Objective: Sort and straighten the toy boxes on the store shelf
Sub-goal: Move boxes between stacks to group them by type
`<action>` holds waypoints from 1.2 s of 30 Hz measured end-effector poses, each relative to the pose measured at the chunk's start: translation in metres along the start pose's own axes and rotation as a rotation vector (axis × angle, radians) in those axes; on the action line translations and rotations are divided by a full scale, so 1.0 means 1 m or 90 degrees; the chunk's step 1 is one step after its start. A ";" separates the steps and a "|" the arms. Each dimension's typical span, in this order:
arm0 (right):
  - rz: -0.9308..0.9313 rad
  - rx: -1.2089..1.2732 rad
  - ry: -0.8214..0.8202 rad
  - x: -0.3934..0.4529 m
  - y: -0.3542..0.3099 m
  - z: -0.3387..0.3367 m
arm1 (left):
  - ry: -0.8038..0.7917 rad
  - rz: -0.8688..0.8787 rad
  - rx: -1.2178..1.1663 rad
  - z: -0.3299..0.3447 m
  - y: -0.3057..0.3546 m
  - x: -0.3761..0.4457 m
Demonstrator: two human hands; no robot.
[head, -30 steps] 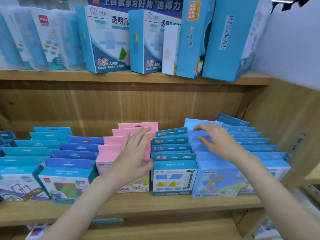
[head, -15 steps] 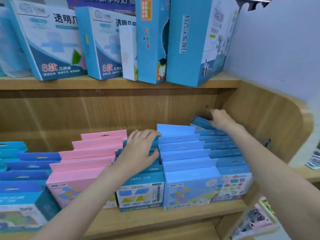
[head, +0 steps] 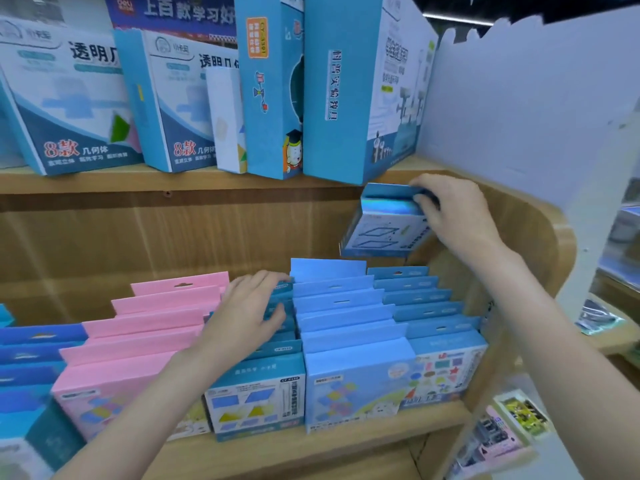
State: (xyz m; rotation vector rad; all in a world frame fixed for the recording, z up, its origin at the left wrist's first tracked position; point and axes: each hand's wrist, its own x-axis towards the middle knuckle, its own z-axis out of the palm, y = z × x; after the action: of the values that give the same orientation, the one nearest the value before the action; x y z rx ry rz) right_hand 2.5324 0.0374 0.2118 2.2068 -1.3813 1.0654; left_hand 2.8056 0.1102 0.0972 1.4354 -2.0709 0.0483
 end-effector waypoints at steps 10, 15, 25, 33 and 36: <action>-0.109 0.187 0.135 -0.027 -0.081 -0.008 | 0.087 -0.066 0.021 -0.051 -0.041 -0.057; -0.118 0.229 0.146 -0.032 -0.103 -0.007 | 0.204 -0.078 0.050 -0.056 -0.044 -0.102; -0.146 0.399 0.047 -0.033 -0.197 0.003 | 0.333 -0.202 0.132 -0.083 -0.090 -0.201; -0.124 0.480 0.028 -0.036 -0.308 0.027 | 0.322 -0.209 0.173 -0.145 -0.165 -0.267; -0.125 0.477 0.024 -0.039 -0.365 0.039 | 0.295 -0.196 0.216 -0.182 -0.200 -0.293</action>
State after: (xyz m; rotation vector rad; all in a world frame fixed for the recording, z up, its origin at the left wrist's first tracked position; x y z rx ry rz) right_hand 2.8572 0.2115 0.1965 2.7141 -0.7825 1.7349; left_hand 3.1272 0.3384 0.0383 1.7337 -1.4977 0.5739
